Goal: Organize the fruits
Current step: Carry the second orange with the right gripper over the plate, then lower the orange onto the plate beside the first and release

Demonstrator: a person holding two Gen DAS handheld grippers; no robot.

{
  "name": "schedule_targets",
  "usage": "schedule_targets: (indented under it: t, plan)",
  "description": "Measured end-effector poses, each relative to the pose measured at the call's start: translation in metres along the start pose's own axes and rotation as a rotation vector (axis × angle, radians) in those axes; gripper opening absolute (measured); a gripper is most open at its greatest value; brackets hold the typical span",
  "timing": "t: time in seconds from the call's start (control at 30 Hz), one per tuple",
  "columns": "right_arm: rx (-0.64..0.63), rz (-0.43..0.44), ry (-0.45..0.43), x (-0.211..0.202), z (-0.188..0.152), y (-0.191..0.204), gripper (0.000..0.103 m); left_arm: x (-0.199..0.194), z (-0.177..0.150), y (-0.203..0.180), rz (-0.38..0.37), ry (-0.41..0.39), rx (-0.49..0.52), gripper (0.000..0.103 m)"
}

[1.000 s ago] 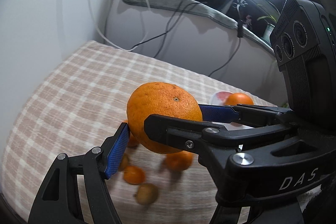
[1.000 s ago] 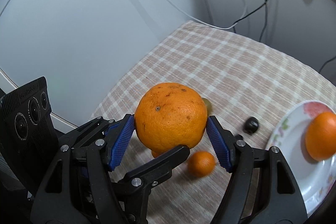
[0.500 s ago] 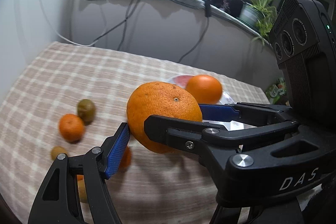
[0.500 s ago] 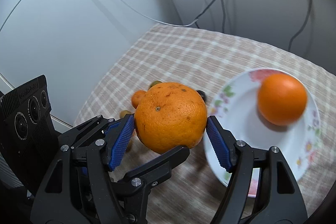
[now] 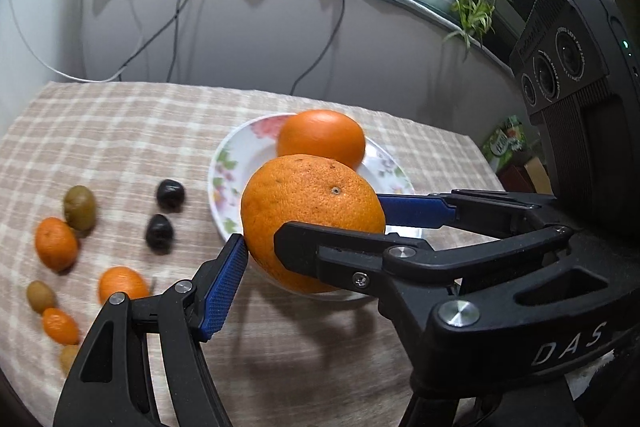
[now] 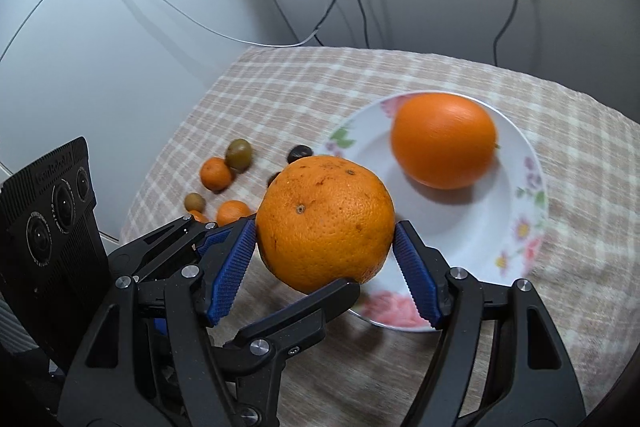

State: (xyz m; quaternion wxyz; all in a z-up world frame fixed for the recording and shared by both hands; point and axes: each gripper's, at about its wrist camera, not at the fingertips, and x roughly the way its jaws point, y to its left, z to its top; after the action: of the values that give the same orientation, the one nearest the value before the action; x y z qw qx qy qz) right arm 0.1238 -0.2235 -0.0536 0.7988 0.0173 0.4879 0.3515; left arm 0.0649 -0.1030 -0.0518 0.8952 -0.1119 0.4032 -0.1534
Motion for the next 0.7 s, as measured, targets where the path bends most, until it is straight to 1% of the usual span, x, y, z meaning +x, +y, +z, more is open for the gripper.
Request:
schedule_targets:
  t: [0.33, 0.53, 0.6, 0.7]
  plan:
    - [0.024, -0.027, 0.015, -0.006, -0.006, -0.017, 0.074, 0.015, 0.002, -0.015, -0.025, 0.04, 0.022, 0.069]
    - [0.044, -0.038, 0.025, -0.006, -0.008, -0.024, 0.074, 0.023, 0.001, -0.015, -0.033, 0.06, 0.019, 0.069]
    - [0.046, -0.051, 0.024, -0.005, -0.008, -0.025, 0.074, 0.021, 0.001, -0.015, -0.022, 0.051, 0.026, 0.067]
    - [0.036, -0.083, -0.014, -0.012, -0.005, -0.024, 0.074, 0.014, 0.003, -0.017, -0.011, 0.025, 0.043, 0.067]
